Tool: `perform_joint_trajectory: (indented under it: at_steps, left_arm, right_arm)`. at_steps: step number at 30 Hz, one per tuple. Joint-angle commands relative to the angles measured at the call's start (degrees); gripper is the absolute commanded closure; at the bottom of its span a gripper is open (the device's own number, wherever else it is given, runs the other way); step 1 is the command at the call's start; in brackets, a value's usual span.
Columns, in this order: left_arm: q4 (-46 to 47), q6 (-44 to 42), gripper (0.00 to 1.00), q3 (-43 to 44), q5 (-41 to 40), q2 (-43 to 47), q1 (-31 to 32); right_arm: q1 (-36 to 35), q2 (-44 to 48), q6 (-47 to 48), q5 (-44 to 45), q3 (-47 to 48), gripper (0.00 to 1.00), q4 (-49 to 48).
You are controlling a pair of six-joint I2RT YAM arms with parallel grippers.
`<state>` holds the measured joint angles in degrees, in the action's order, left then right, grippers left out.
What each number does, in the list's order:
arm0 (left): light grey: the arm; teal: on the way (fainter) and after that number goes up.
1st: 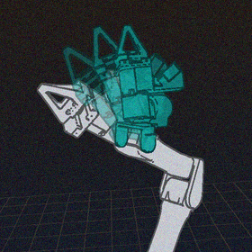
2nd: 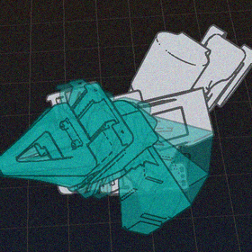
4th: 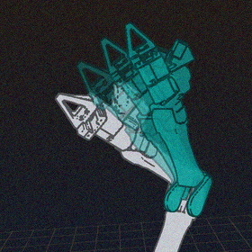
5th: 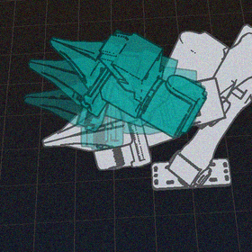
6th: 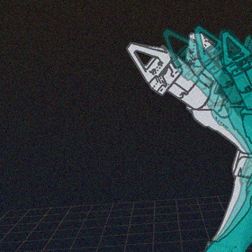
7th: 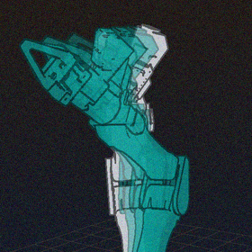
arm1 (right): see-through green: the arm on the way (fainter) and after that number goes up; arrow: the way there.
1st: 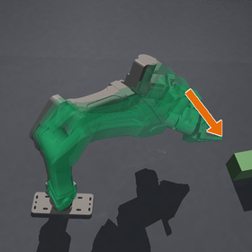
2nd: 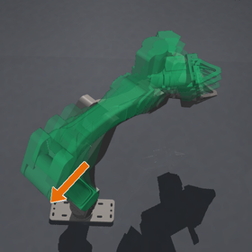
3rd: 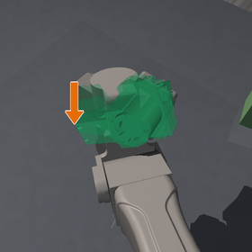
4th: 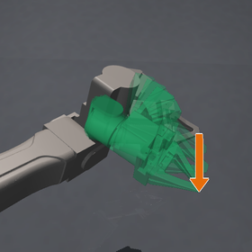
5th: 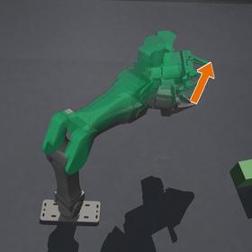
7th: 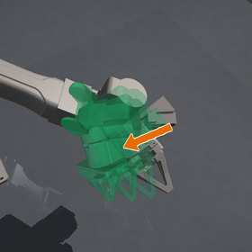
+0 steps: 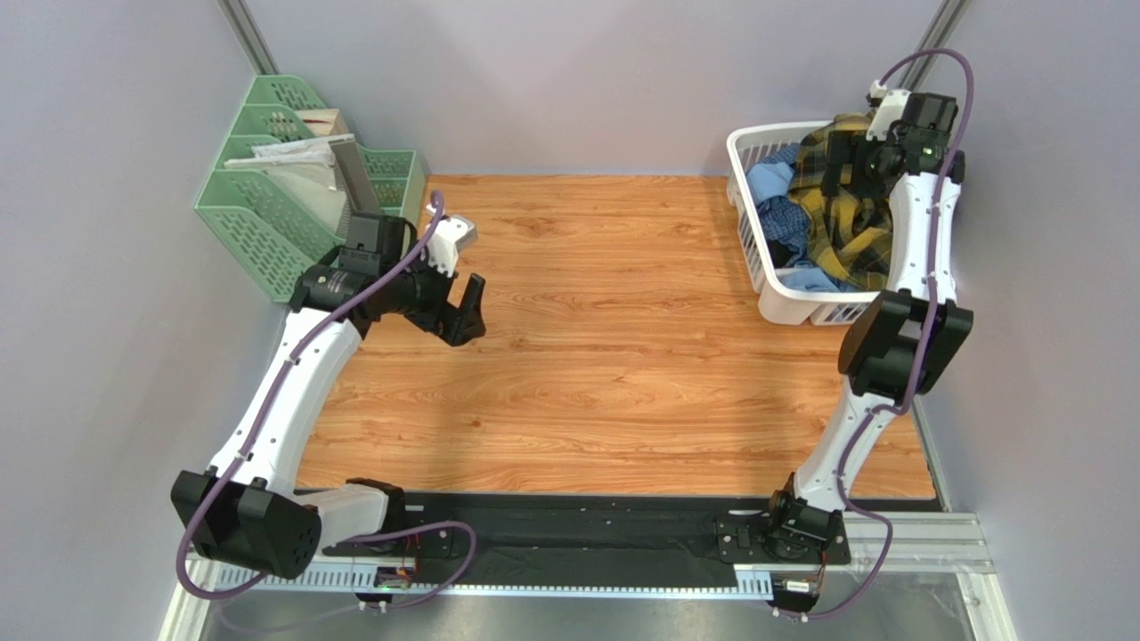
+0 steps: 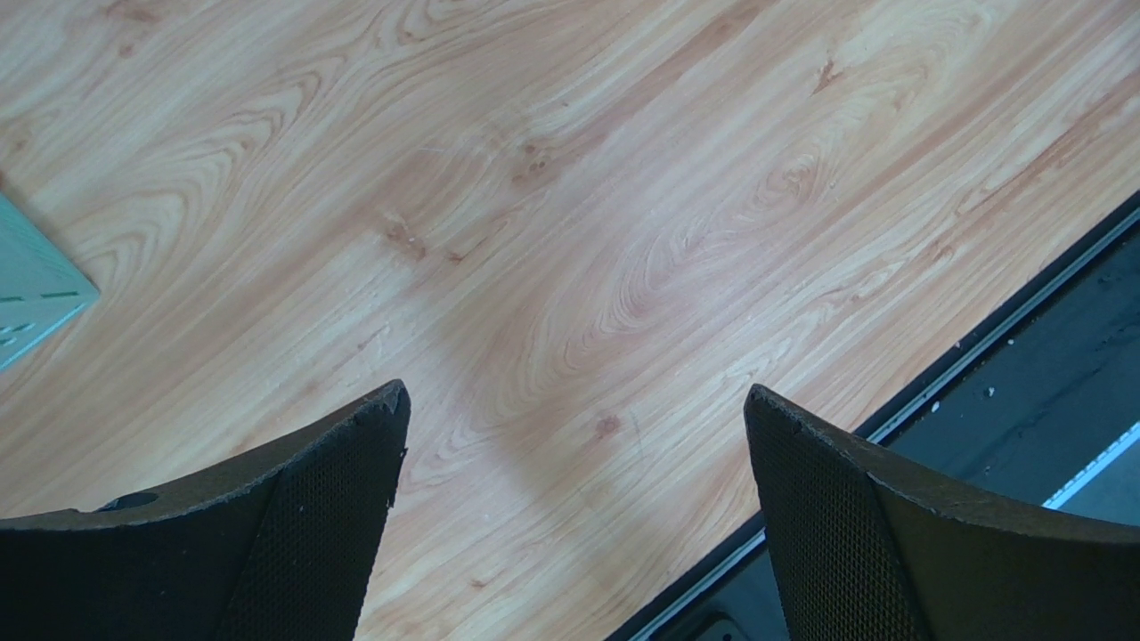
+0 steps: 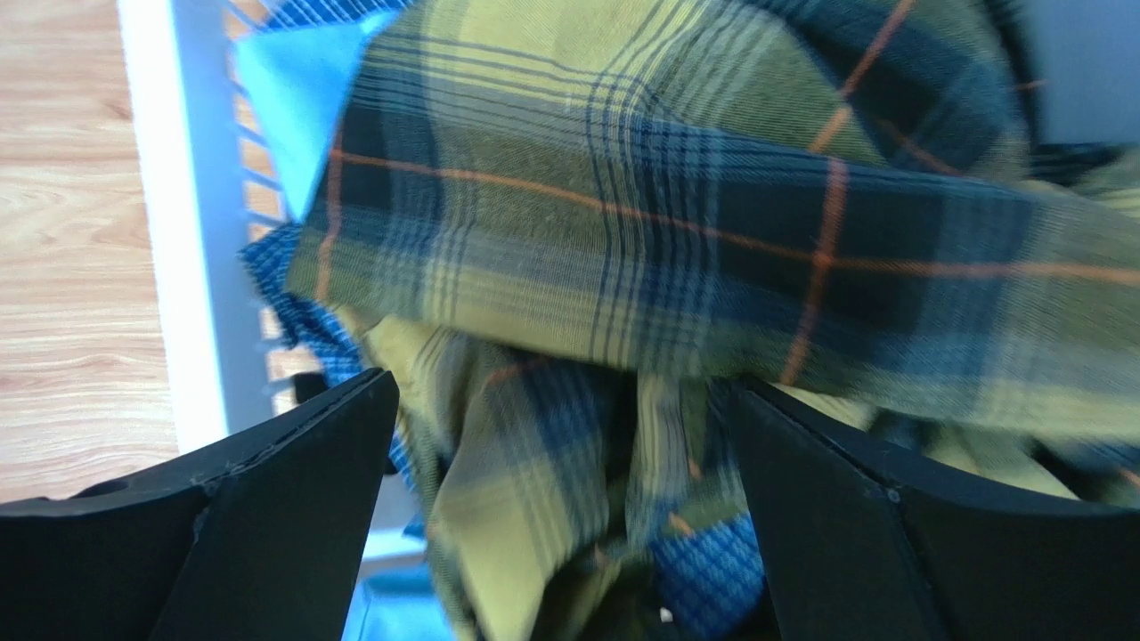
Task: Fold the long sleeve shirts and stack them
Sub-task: Grab the shirt from the pile
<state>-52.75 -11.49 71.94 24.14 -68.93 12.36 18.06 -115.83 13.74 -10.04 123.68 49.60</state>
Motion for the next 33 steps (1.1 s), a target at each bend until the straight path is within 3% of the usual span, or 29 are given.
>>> perform_joint_trajectory:
  at_steps: [1, 6, 9, 10, 12, 14, 15, 22, 33]
  left_arm:
    - [1.2, -1.3, 0.01, 0.8, 0.6, -0.9, -0.1]
    - [2.0, -1.7, 0.01, 0.2, -0.1, -2.2, -0.1]
    - [1.9, -1.4, 0.01, 0.4, 0.0, -2.5, -0.1]
    - [1.9, -1.5, 0.01, 0.4, -0.1, -2.4, -0.1]
    - [1.9, -1.3, 0.01, 0.7, -0.7, -2.3, -0.1]
    - [2.0, -1.3, 0.01, 0.8, -1.3, -1.8, -0.1]
    - [2.2, -1.0, 0.01, 0.9, -1.7, -1.3, -0.1]
    - [2.4, -0.3, 0.01, 1.7, -5.3, 0.9, 0.0]
    - [4.1, 3.1, 0.01, 3.6, -15.1, 2.4, -0.1]
  right_arm:
    - [0.0, -4.9, -0.6, 0.4, 3.0, 0.0, -2.2]
    - [0.0, -6.0, -1.1, -1.0, -3.6, 0.0, -6.1]
    - [0.0, -6.3, -0.9, -0.5, -3.0, 0.32, -5.7]
    - [0.2, -5.9, -0.9, -0.3, -2.0, 0.49, -5.5]
    - [0.4, -3.7, -0.5, -0.5, -0.6, 0.63, -4.8]
    - [0.7, -1.4, 0.3, -0.5, 1.4, 0.97, -4.6]
    - [0.8, 0.8, 0.8, -0.1, 2.2, 1.0, -4.6]
    - [2.8, 11.0, -2.8, -2.6, 10.3, 1.0, -8.5]
    - [1.2, 19.9, -15.8, -11.0, 16.9, 1.0, -27.7]
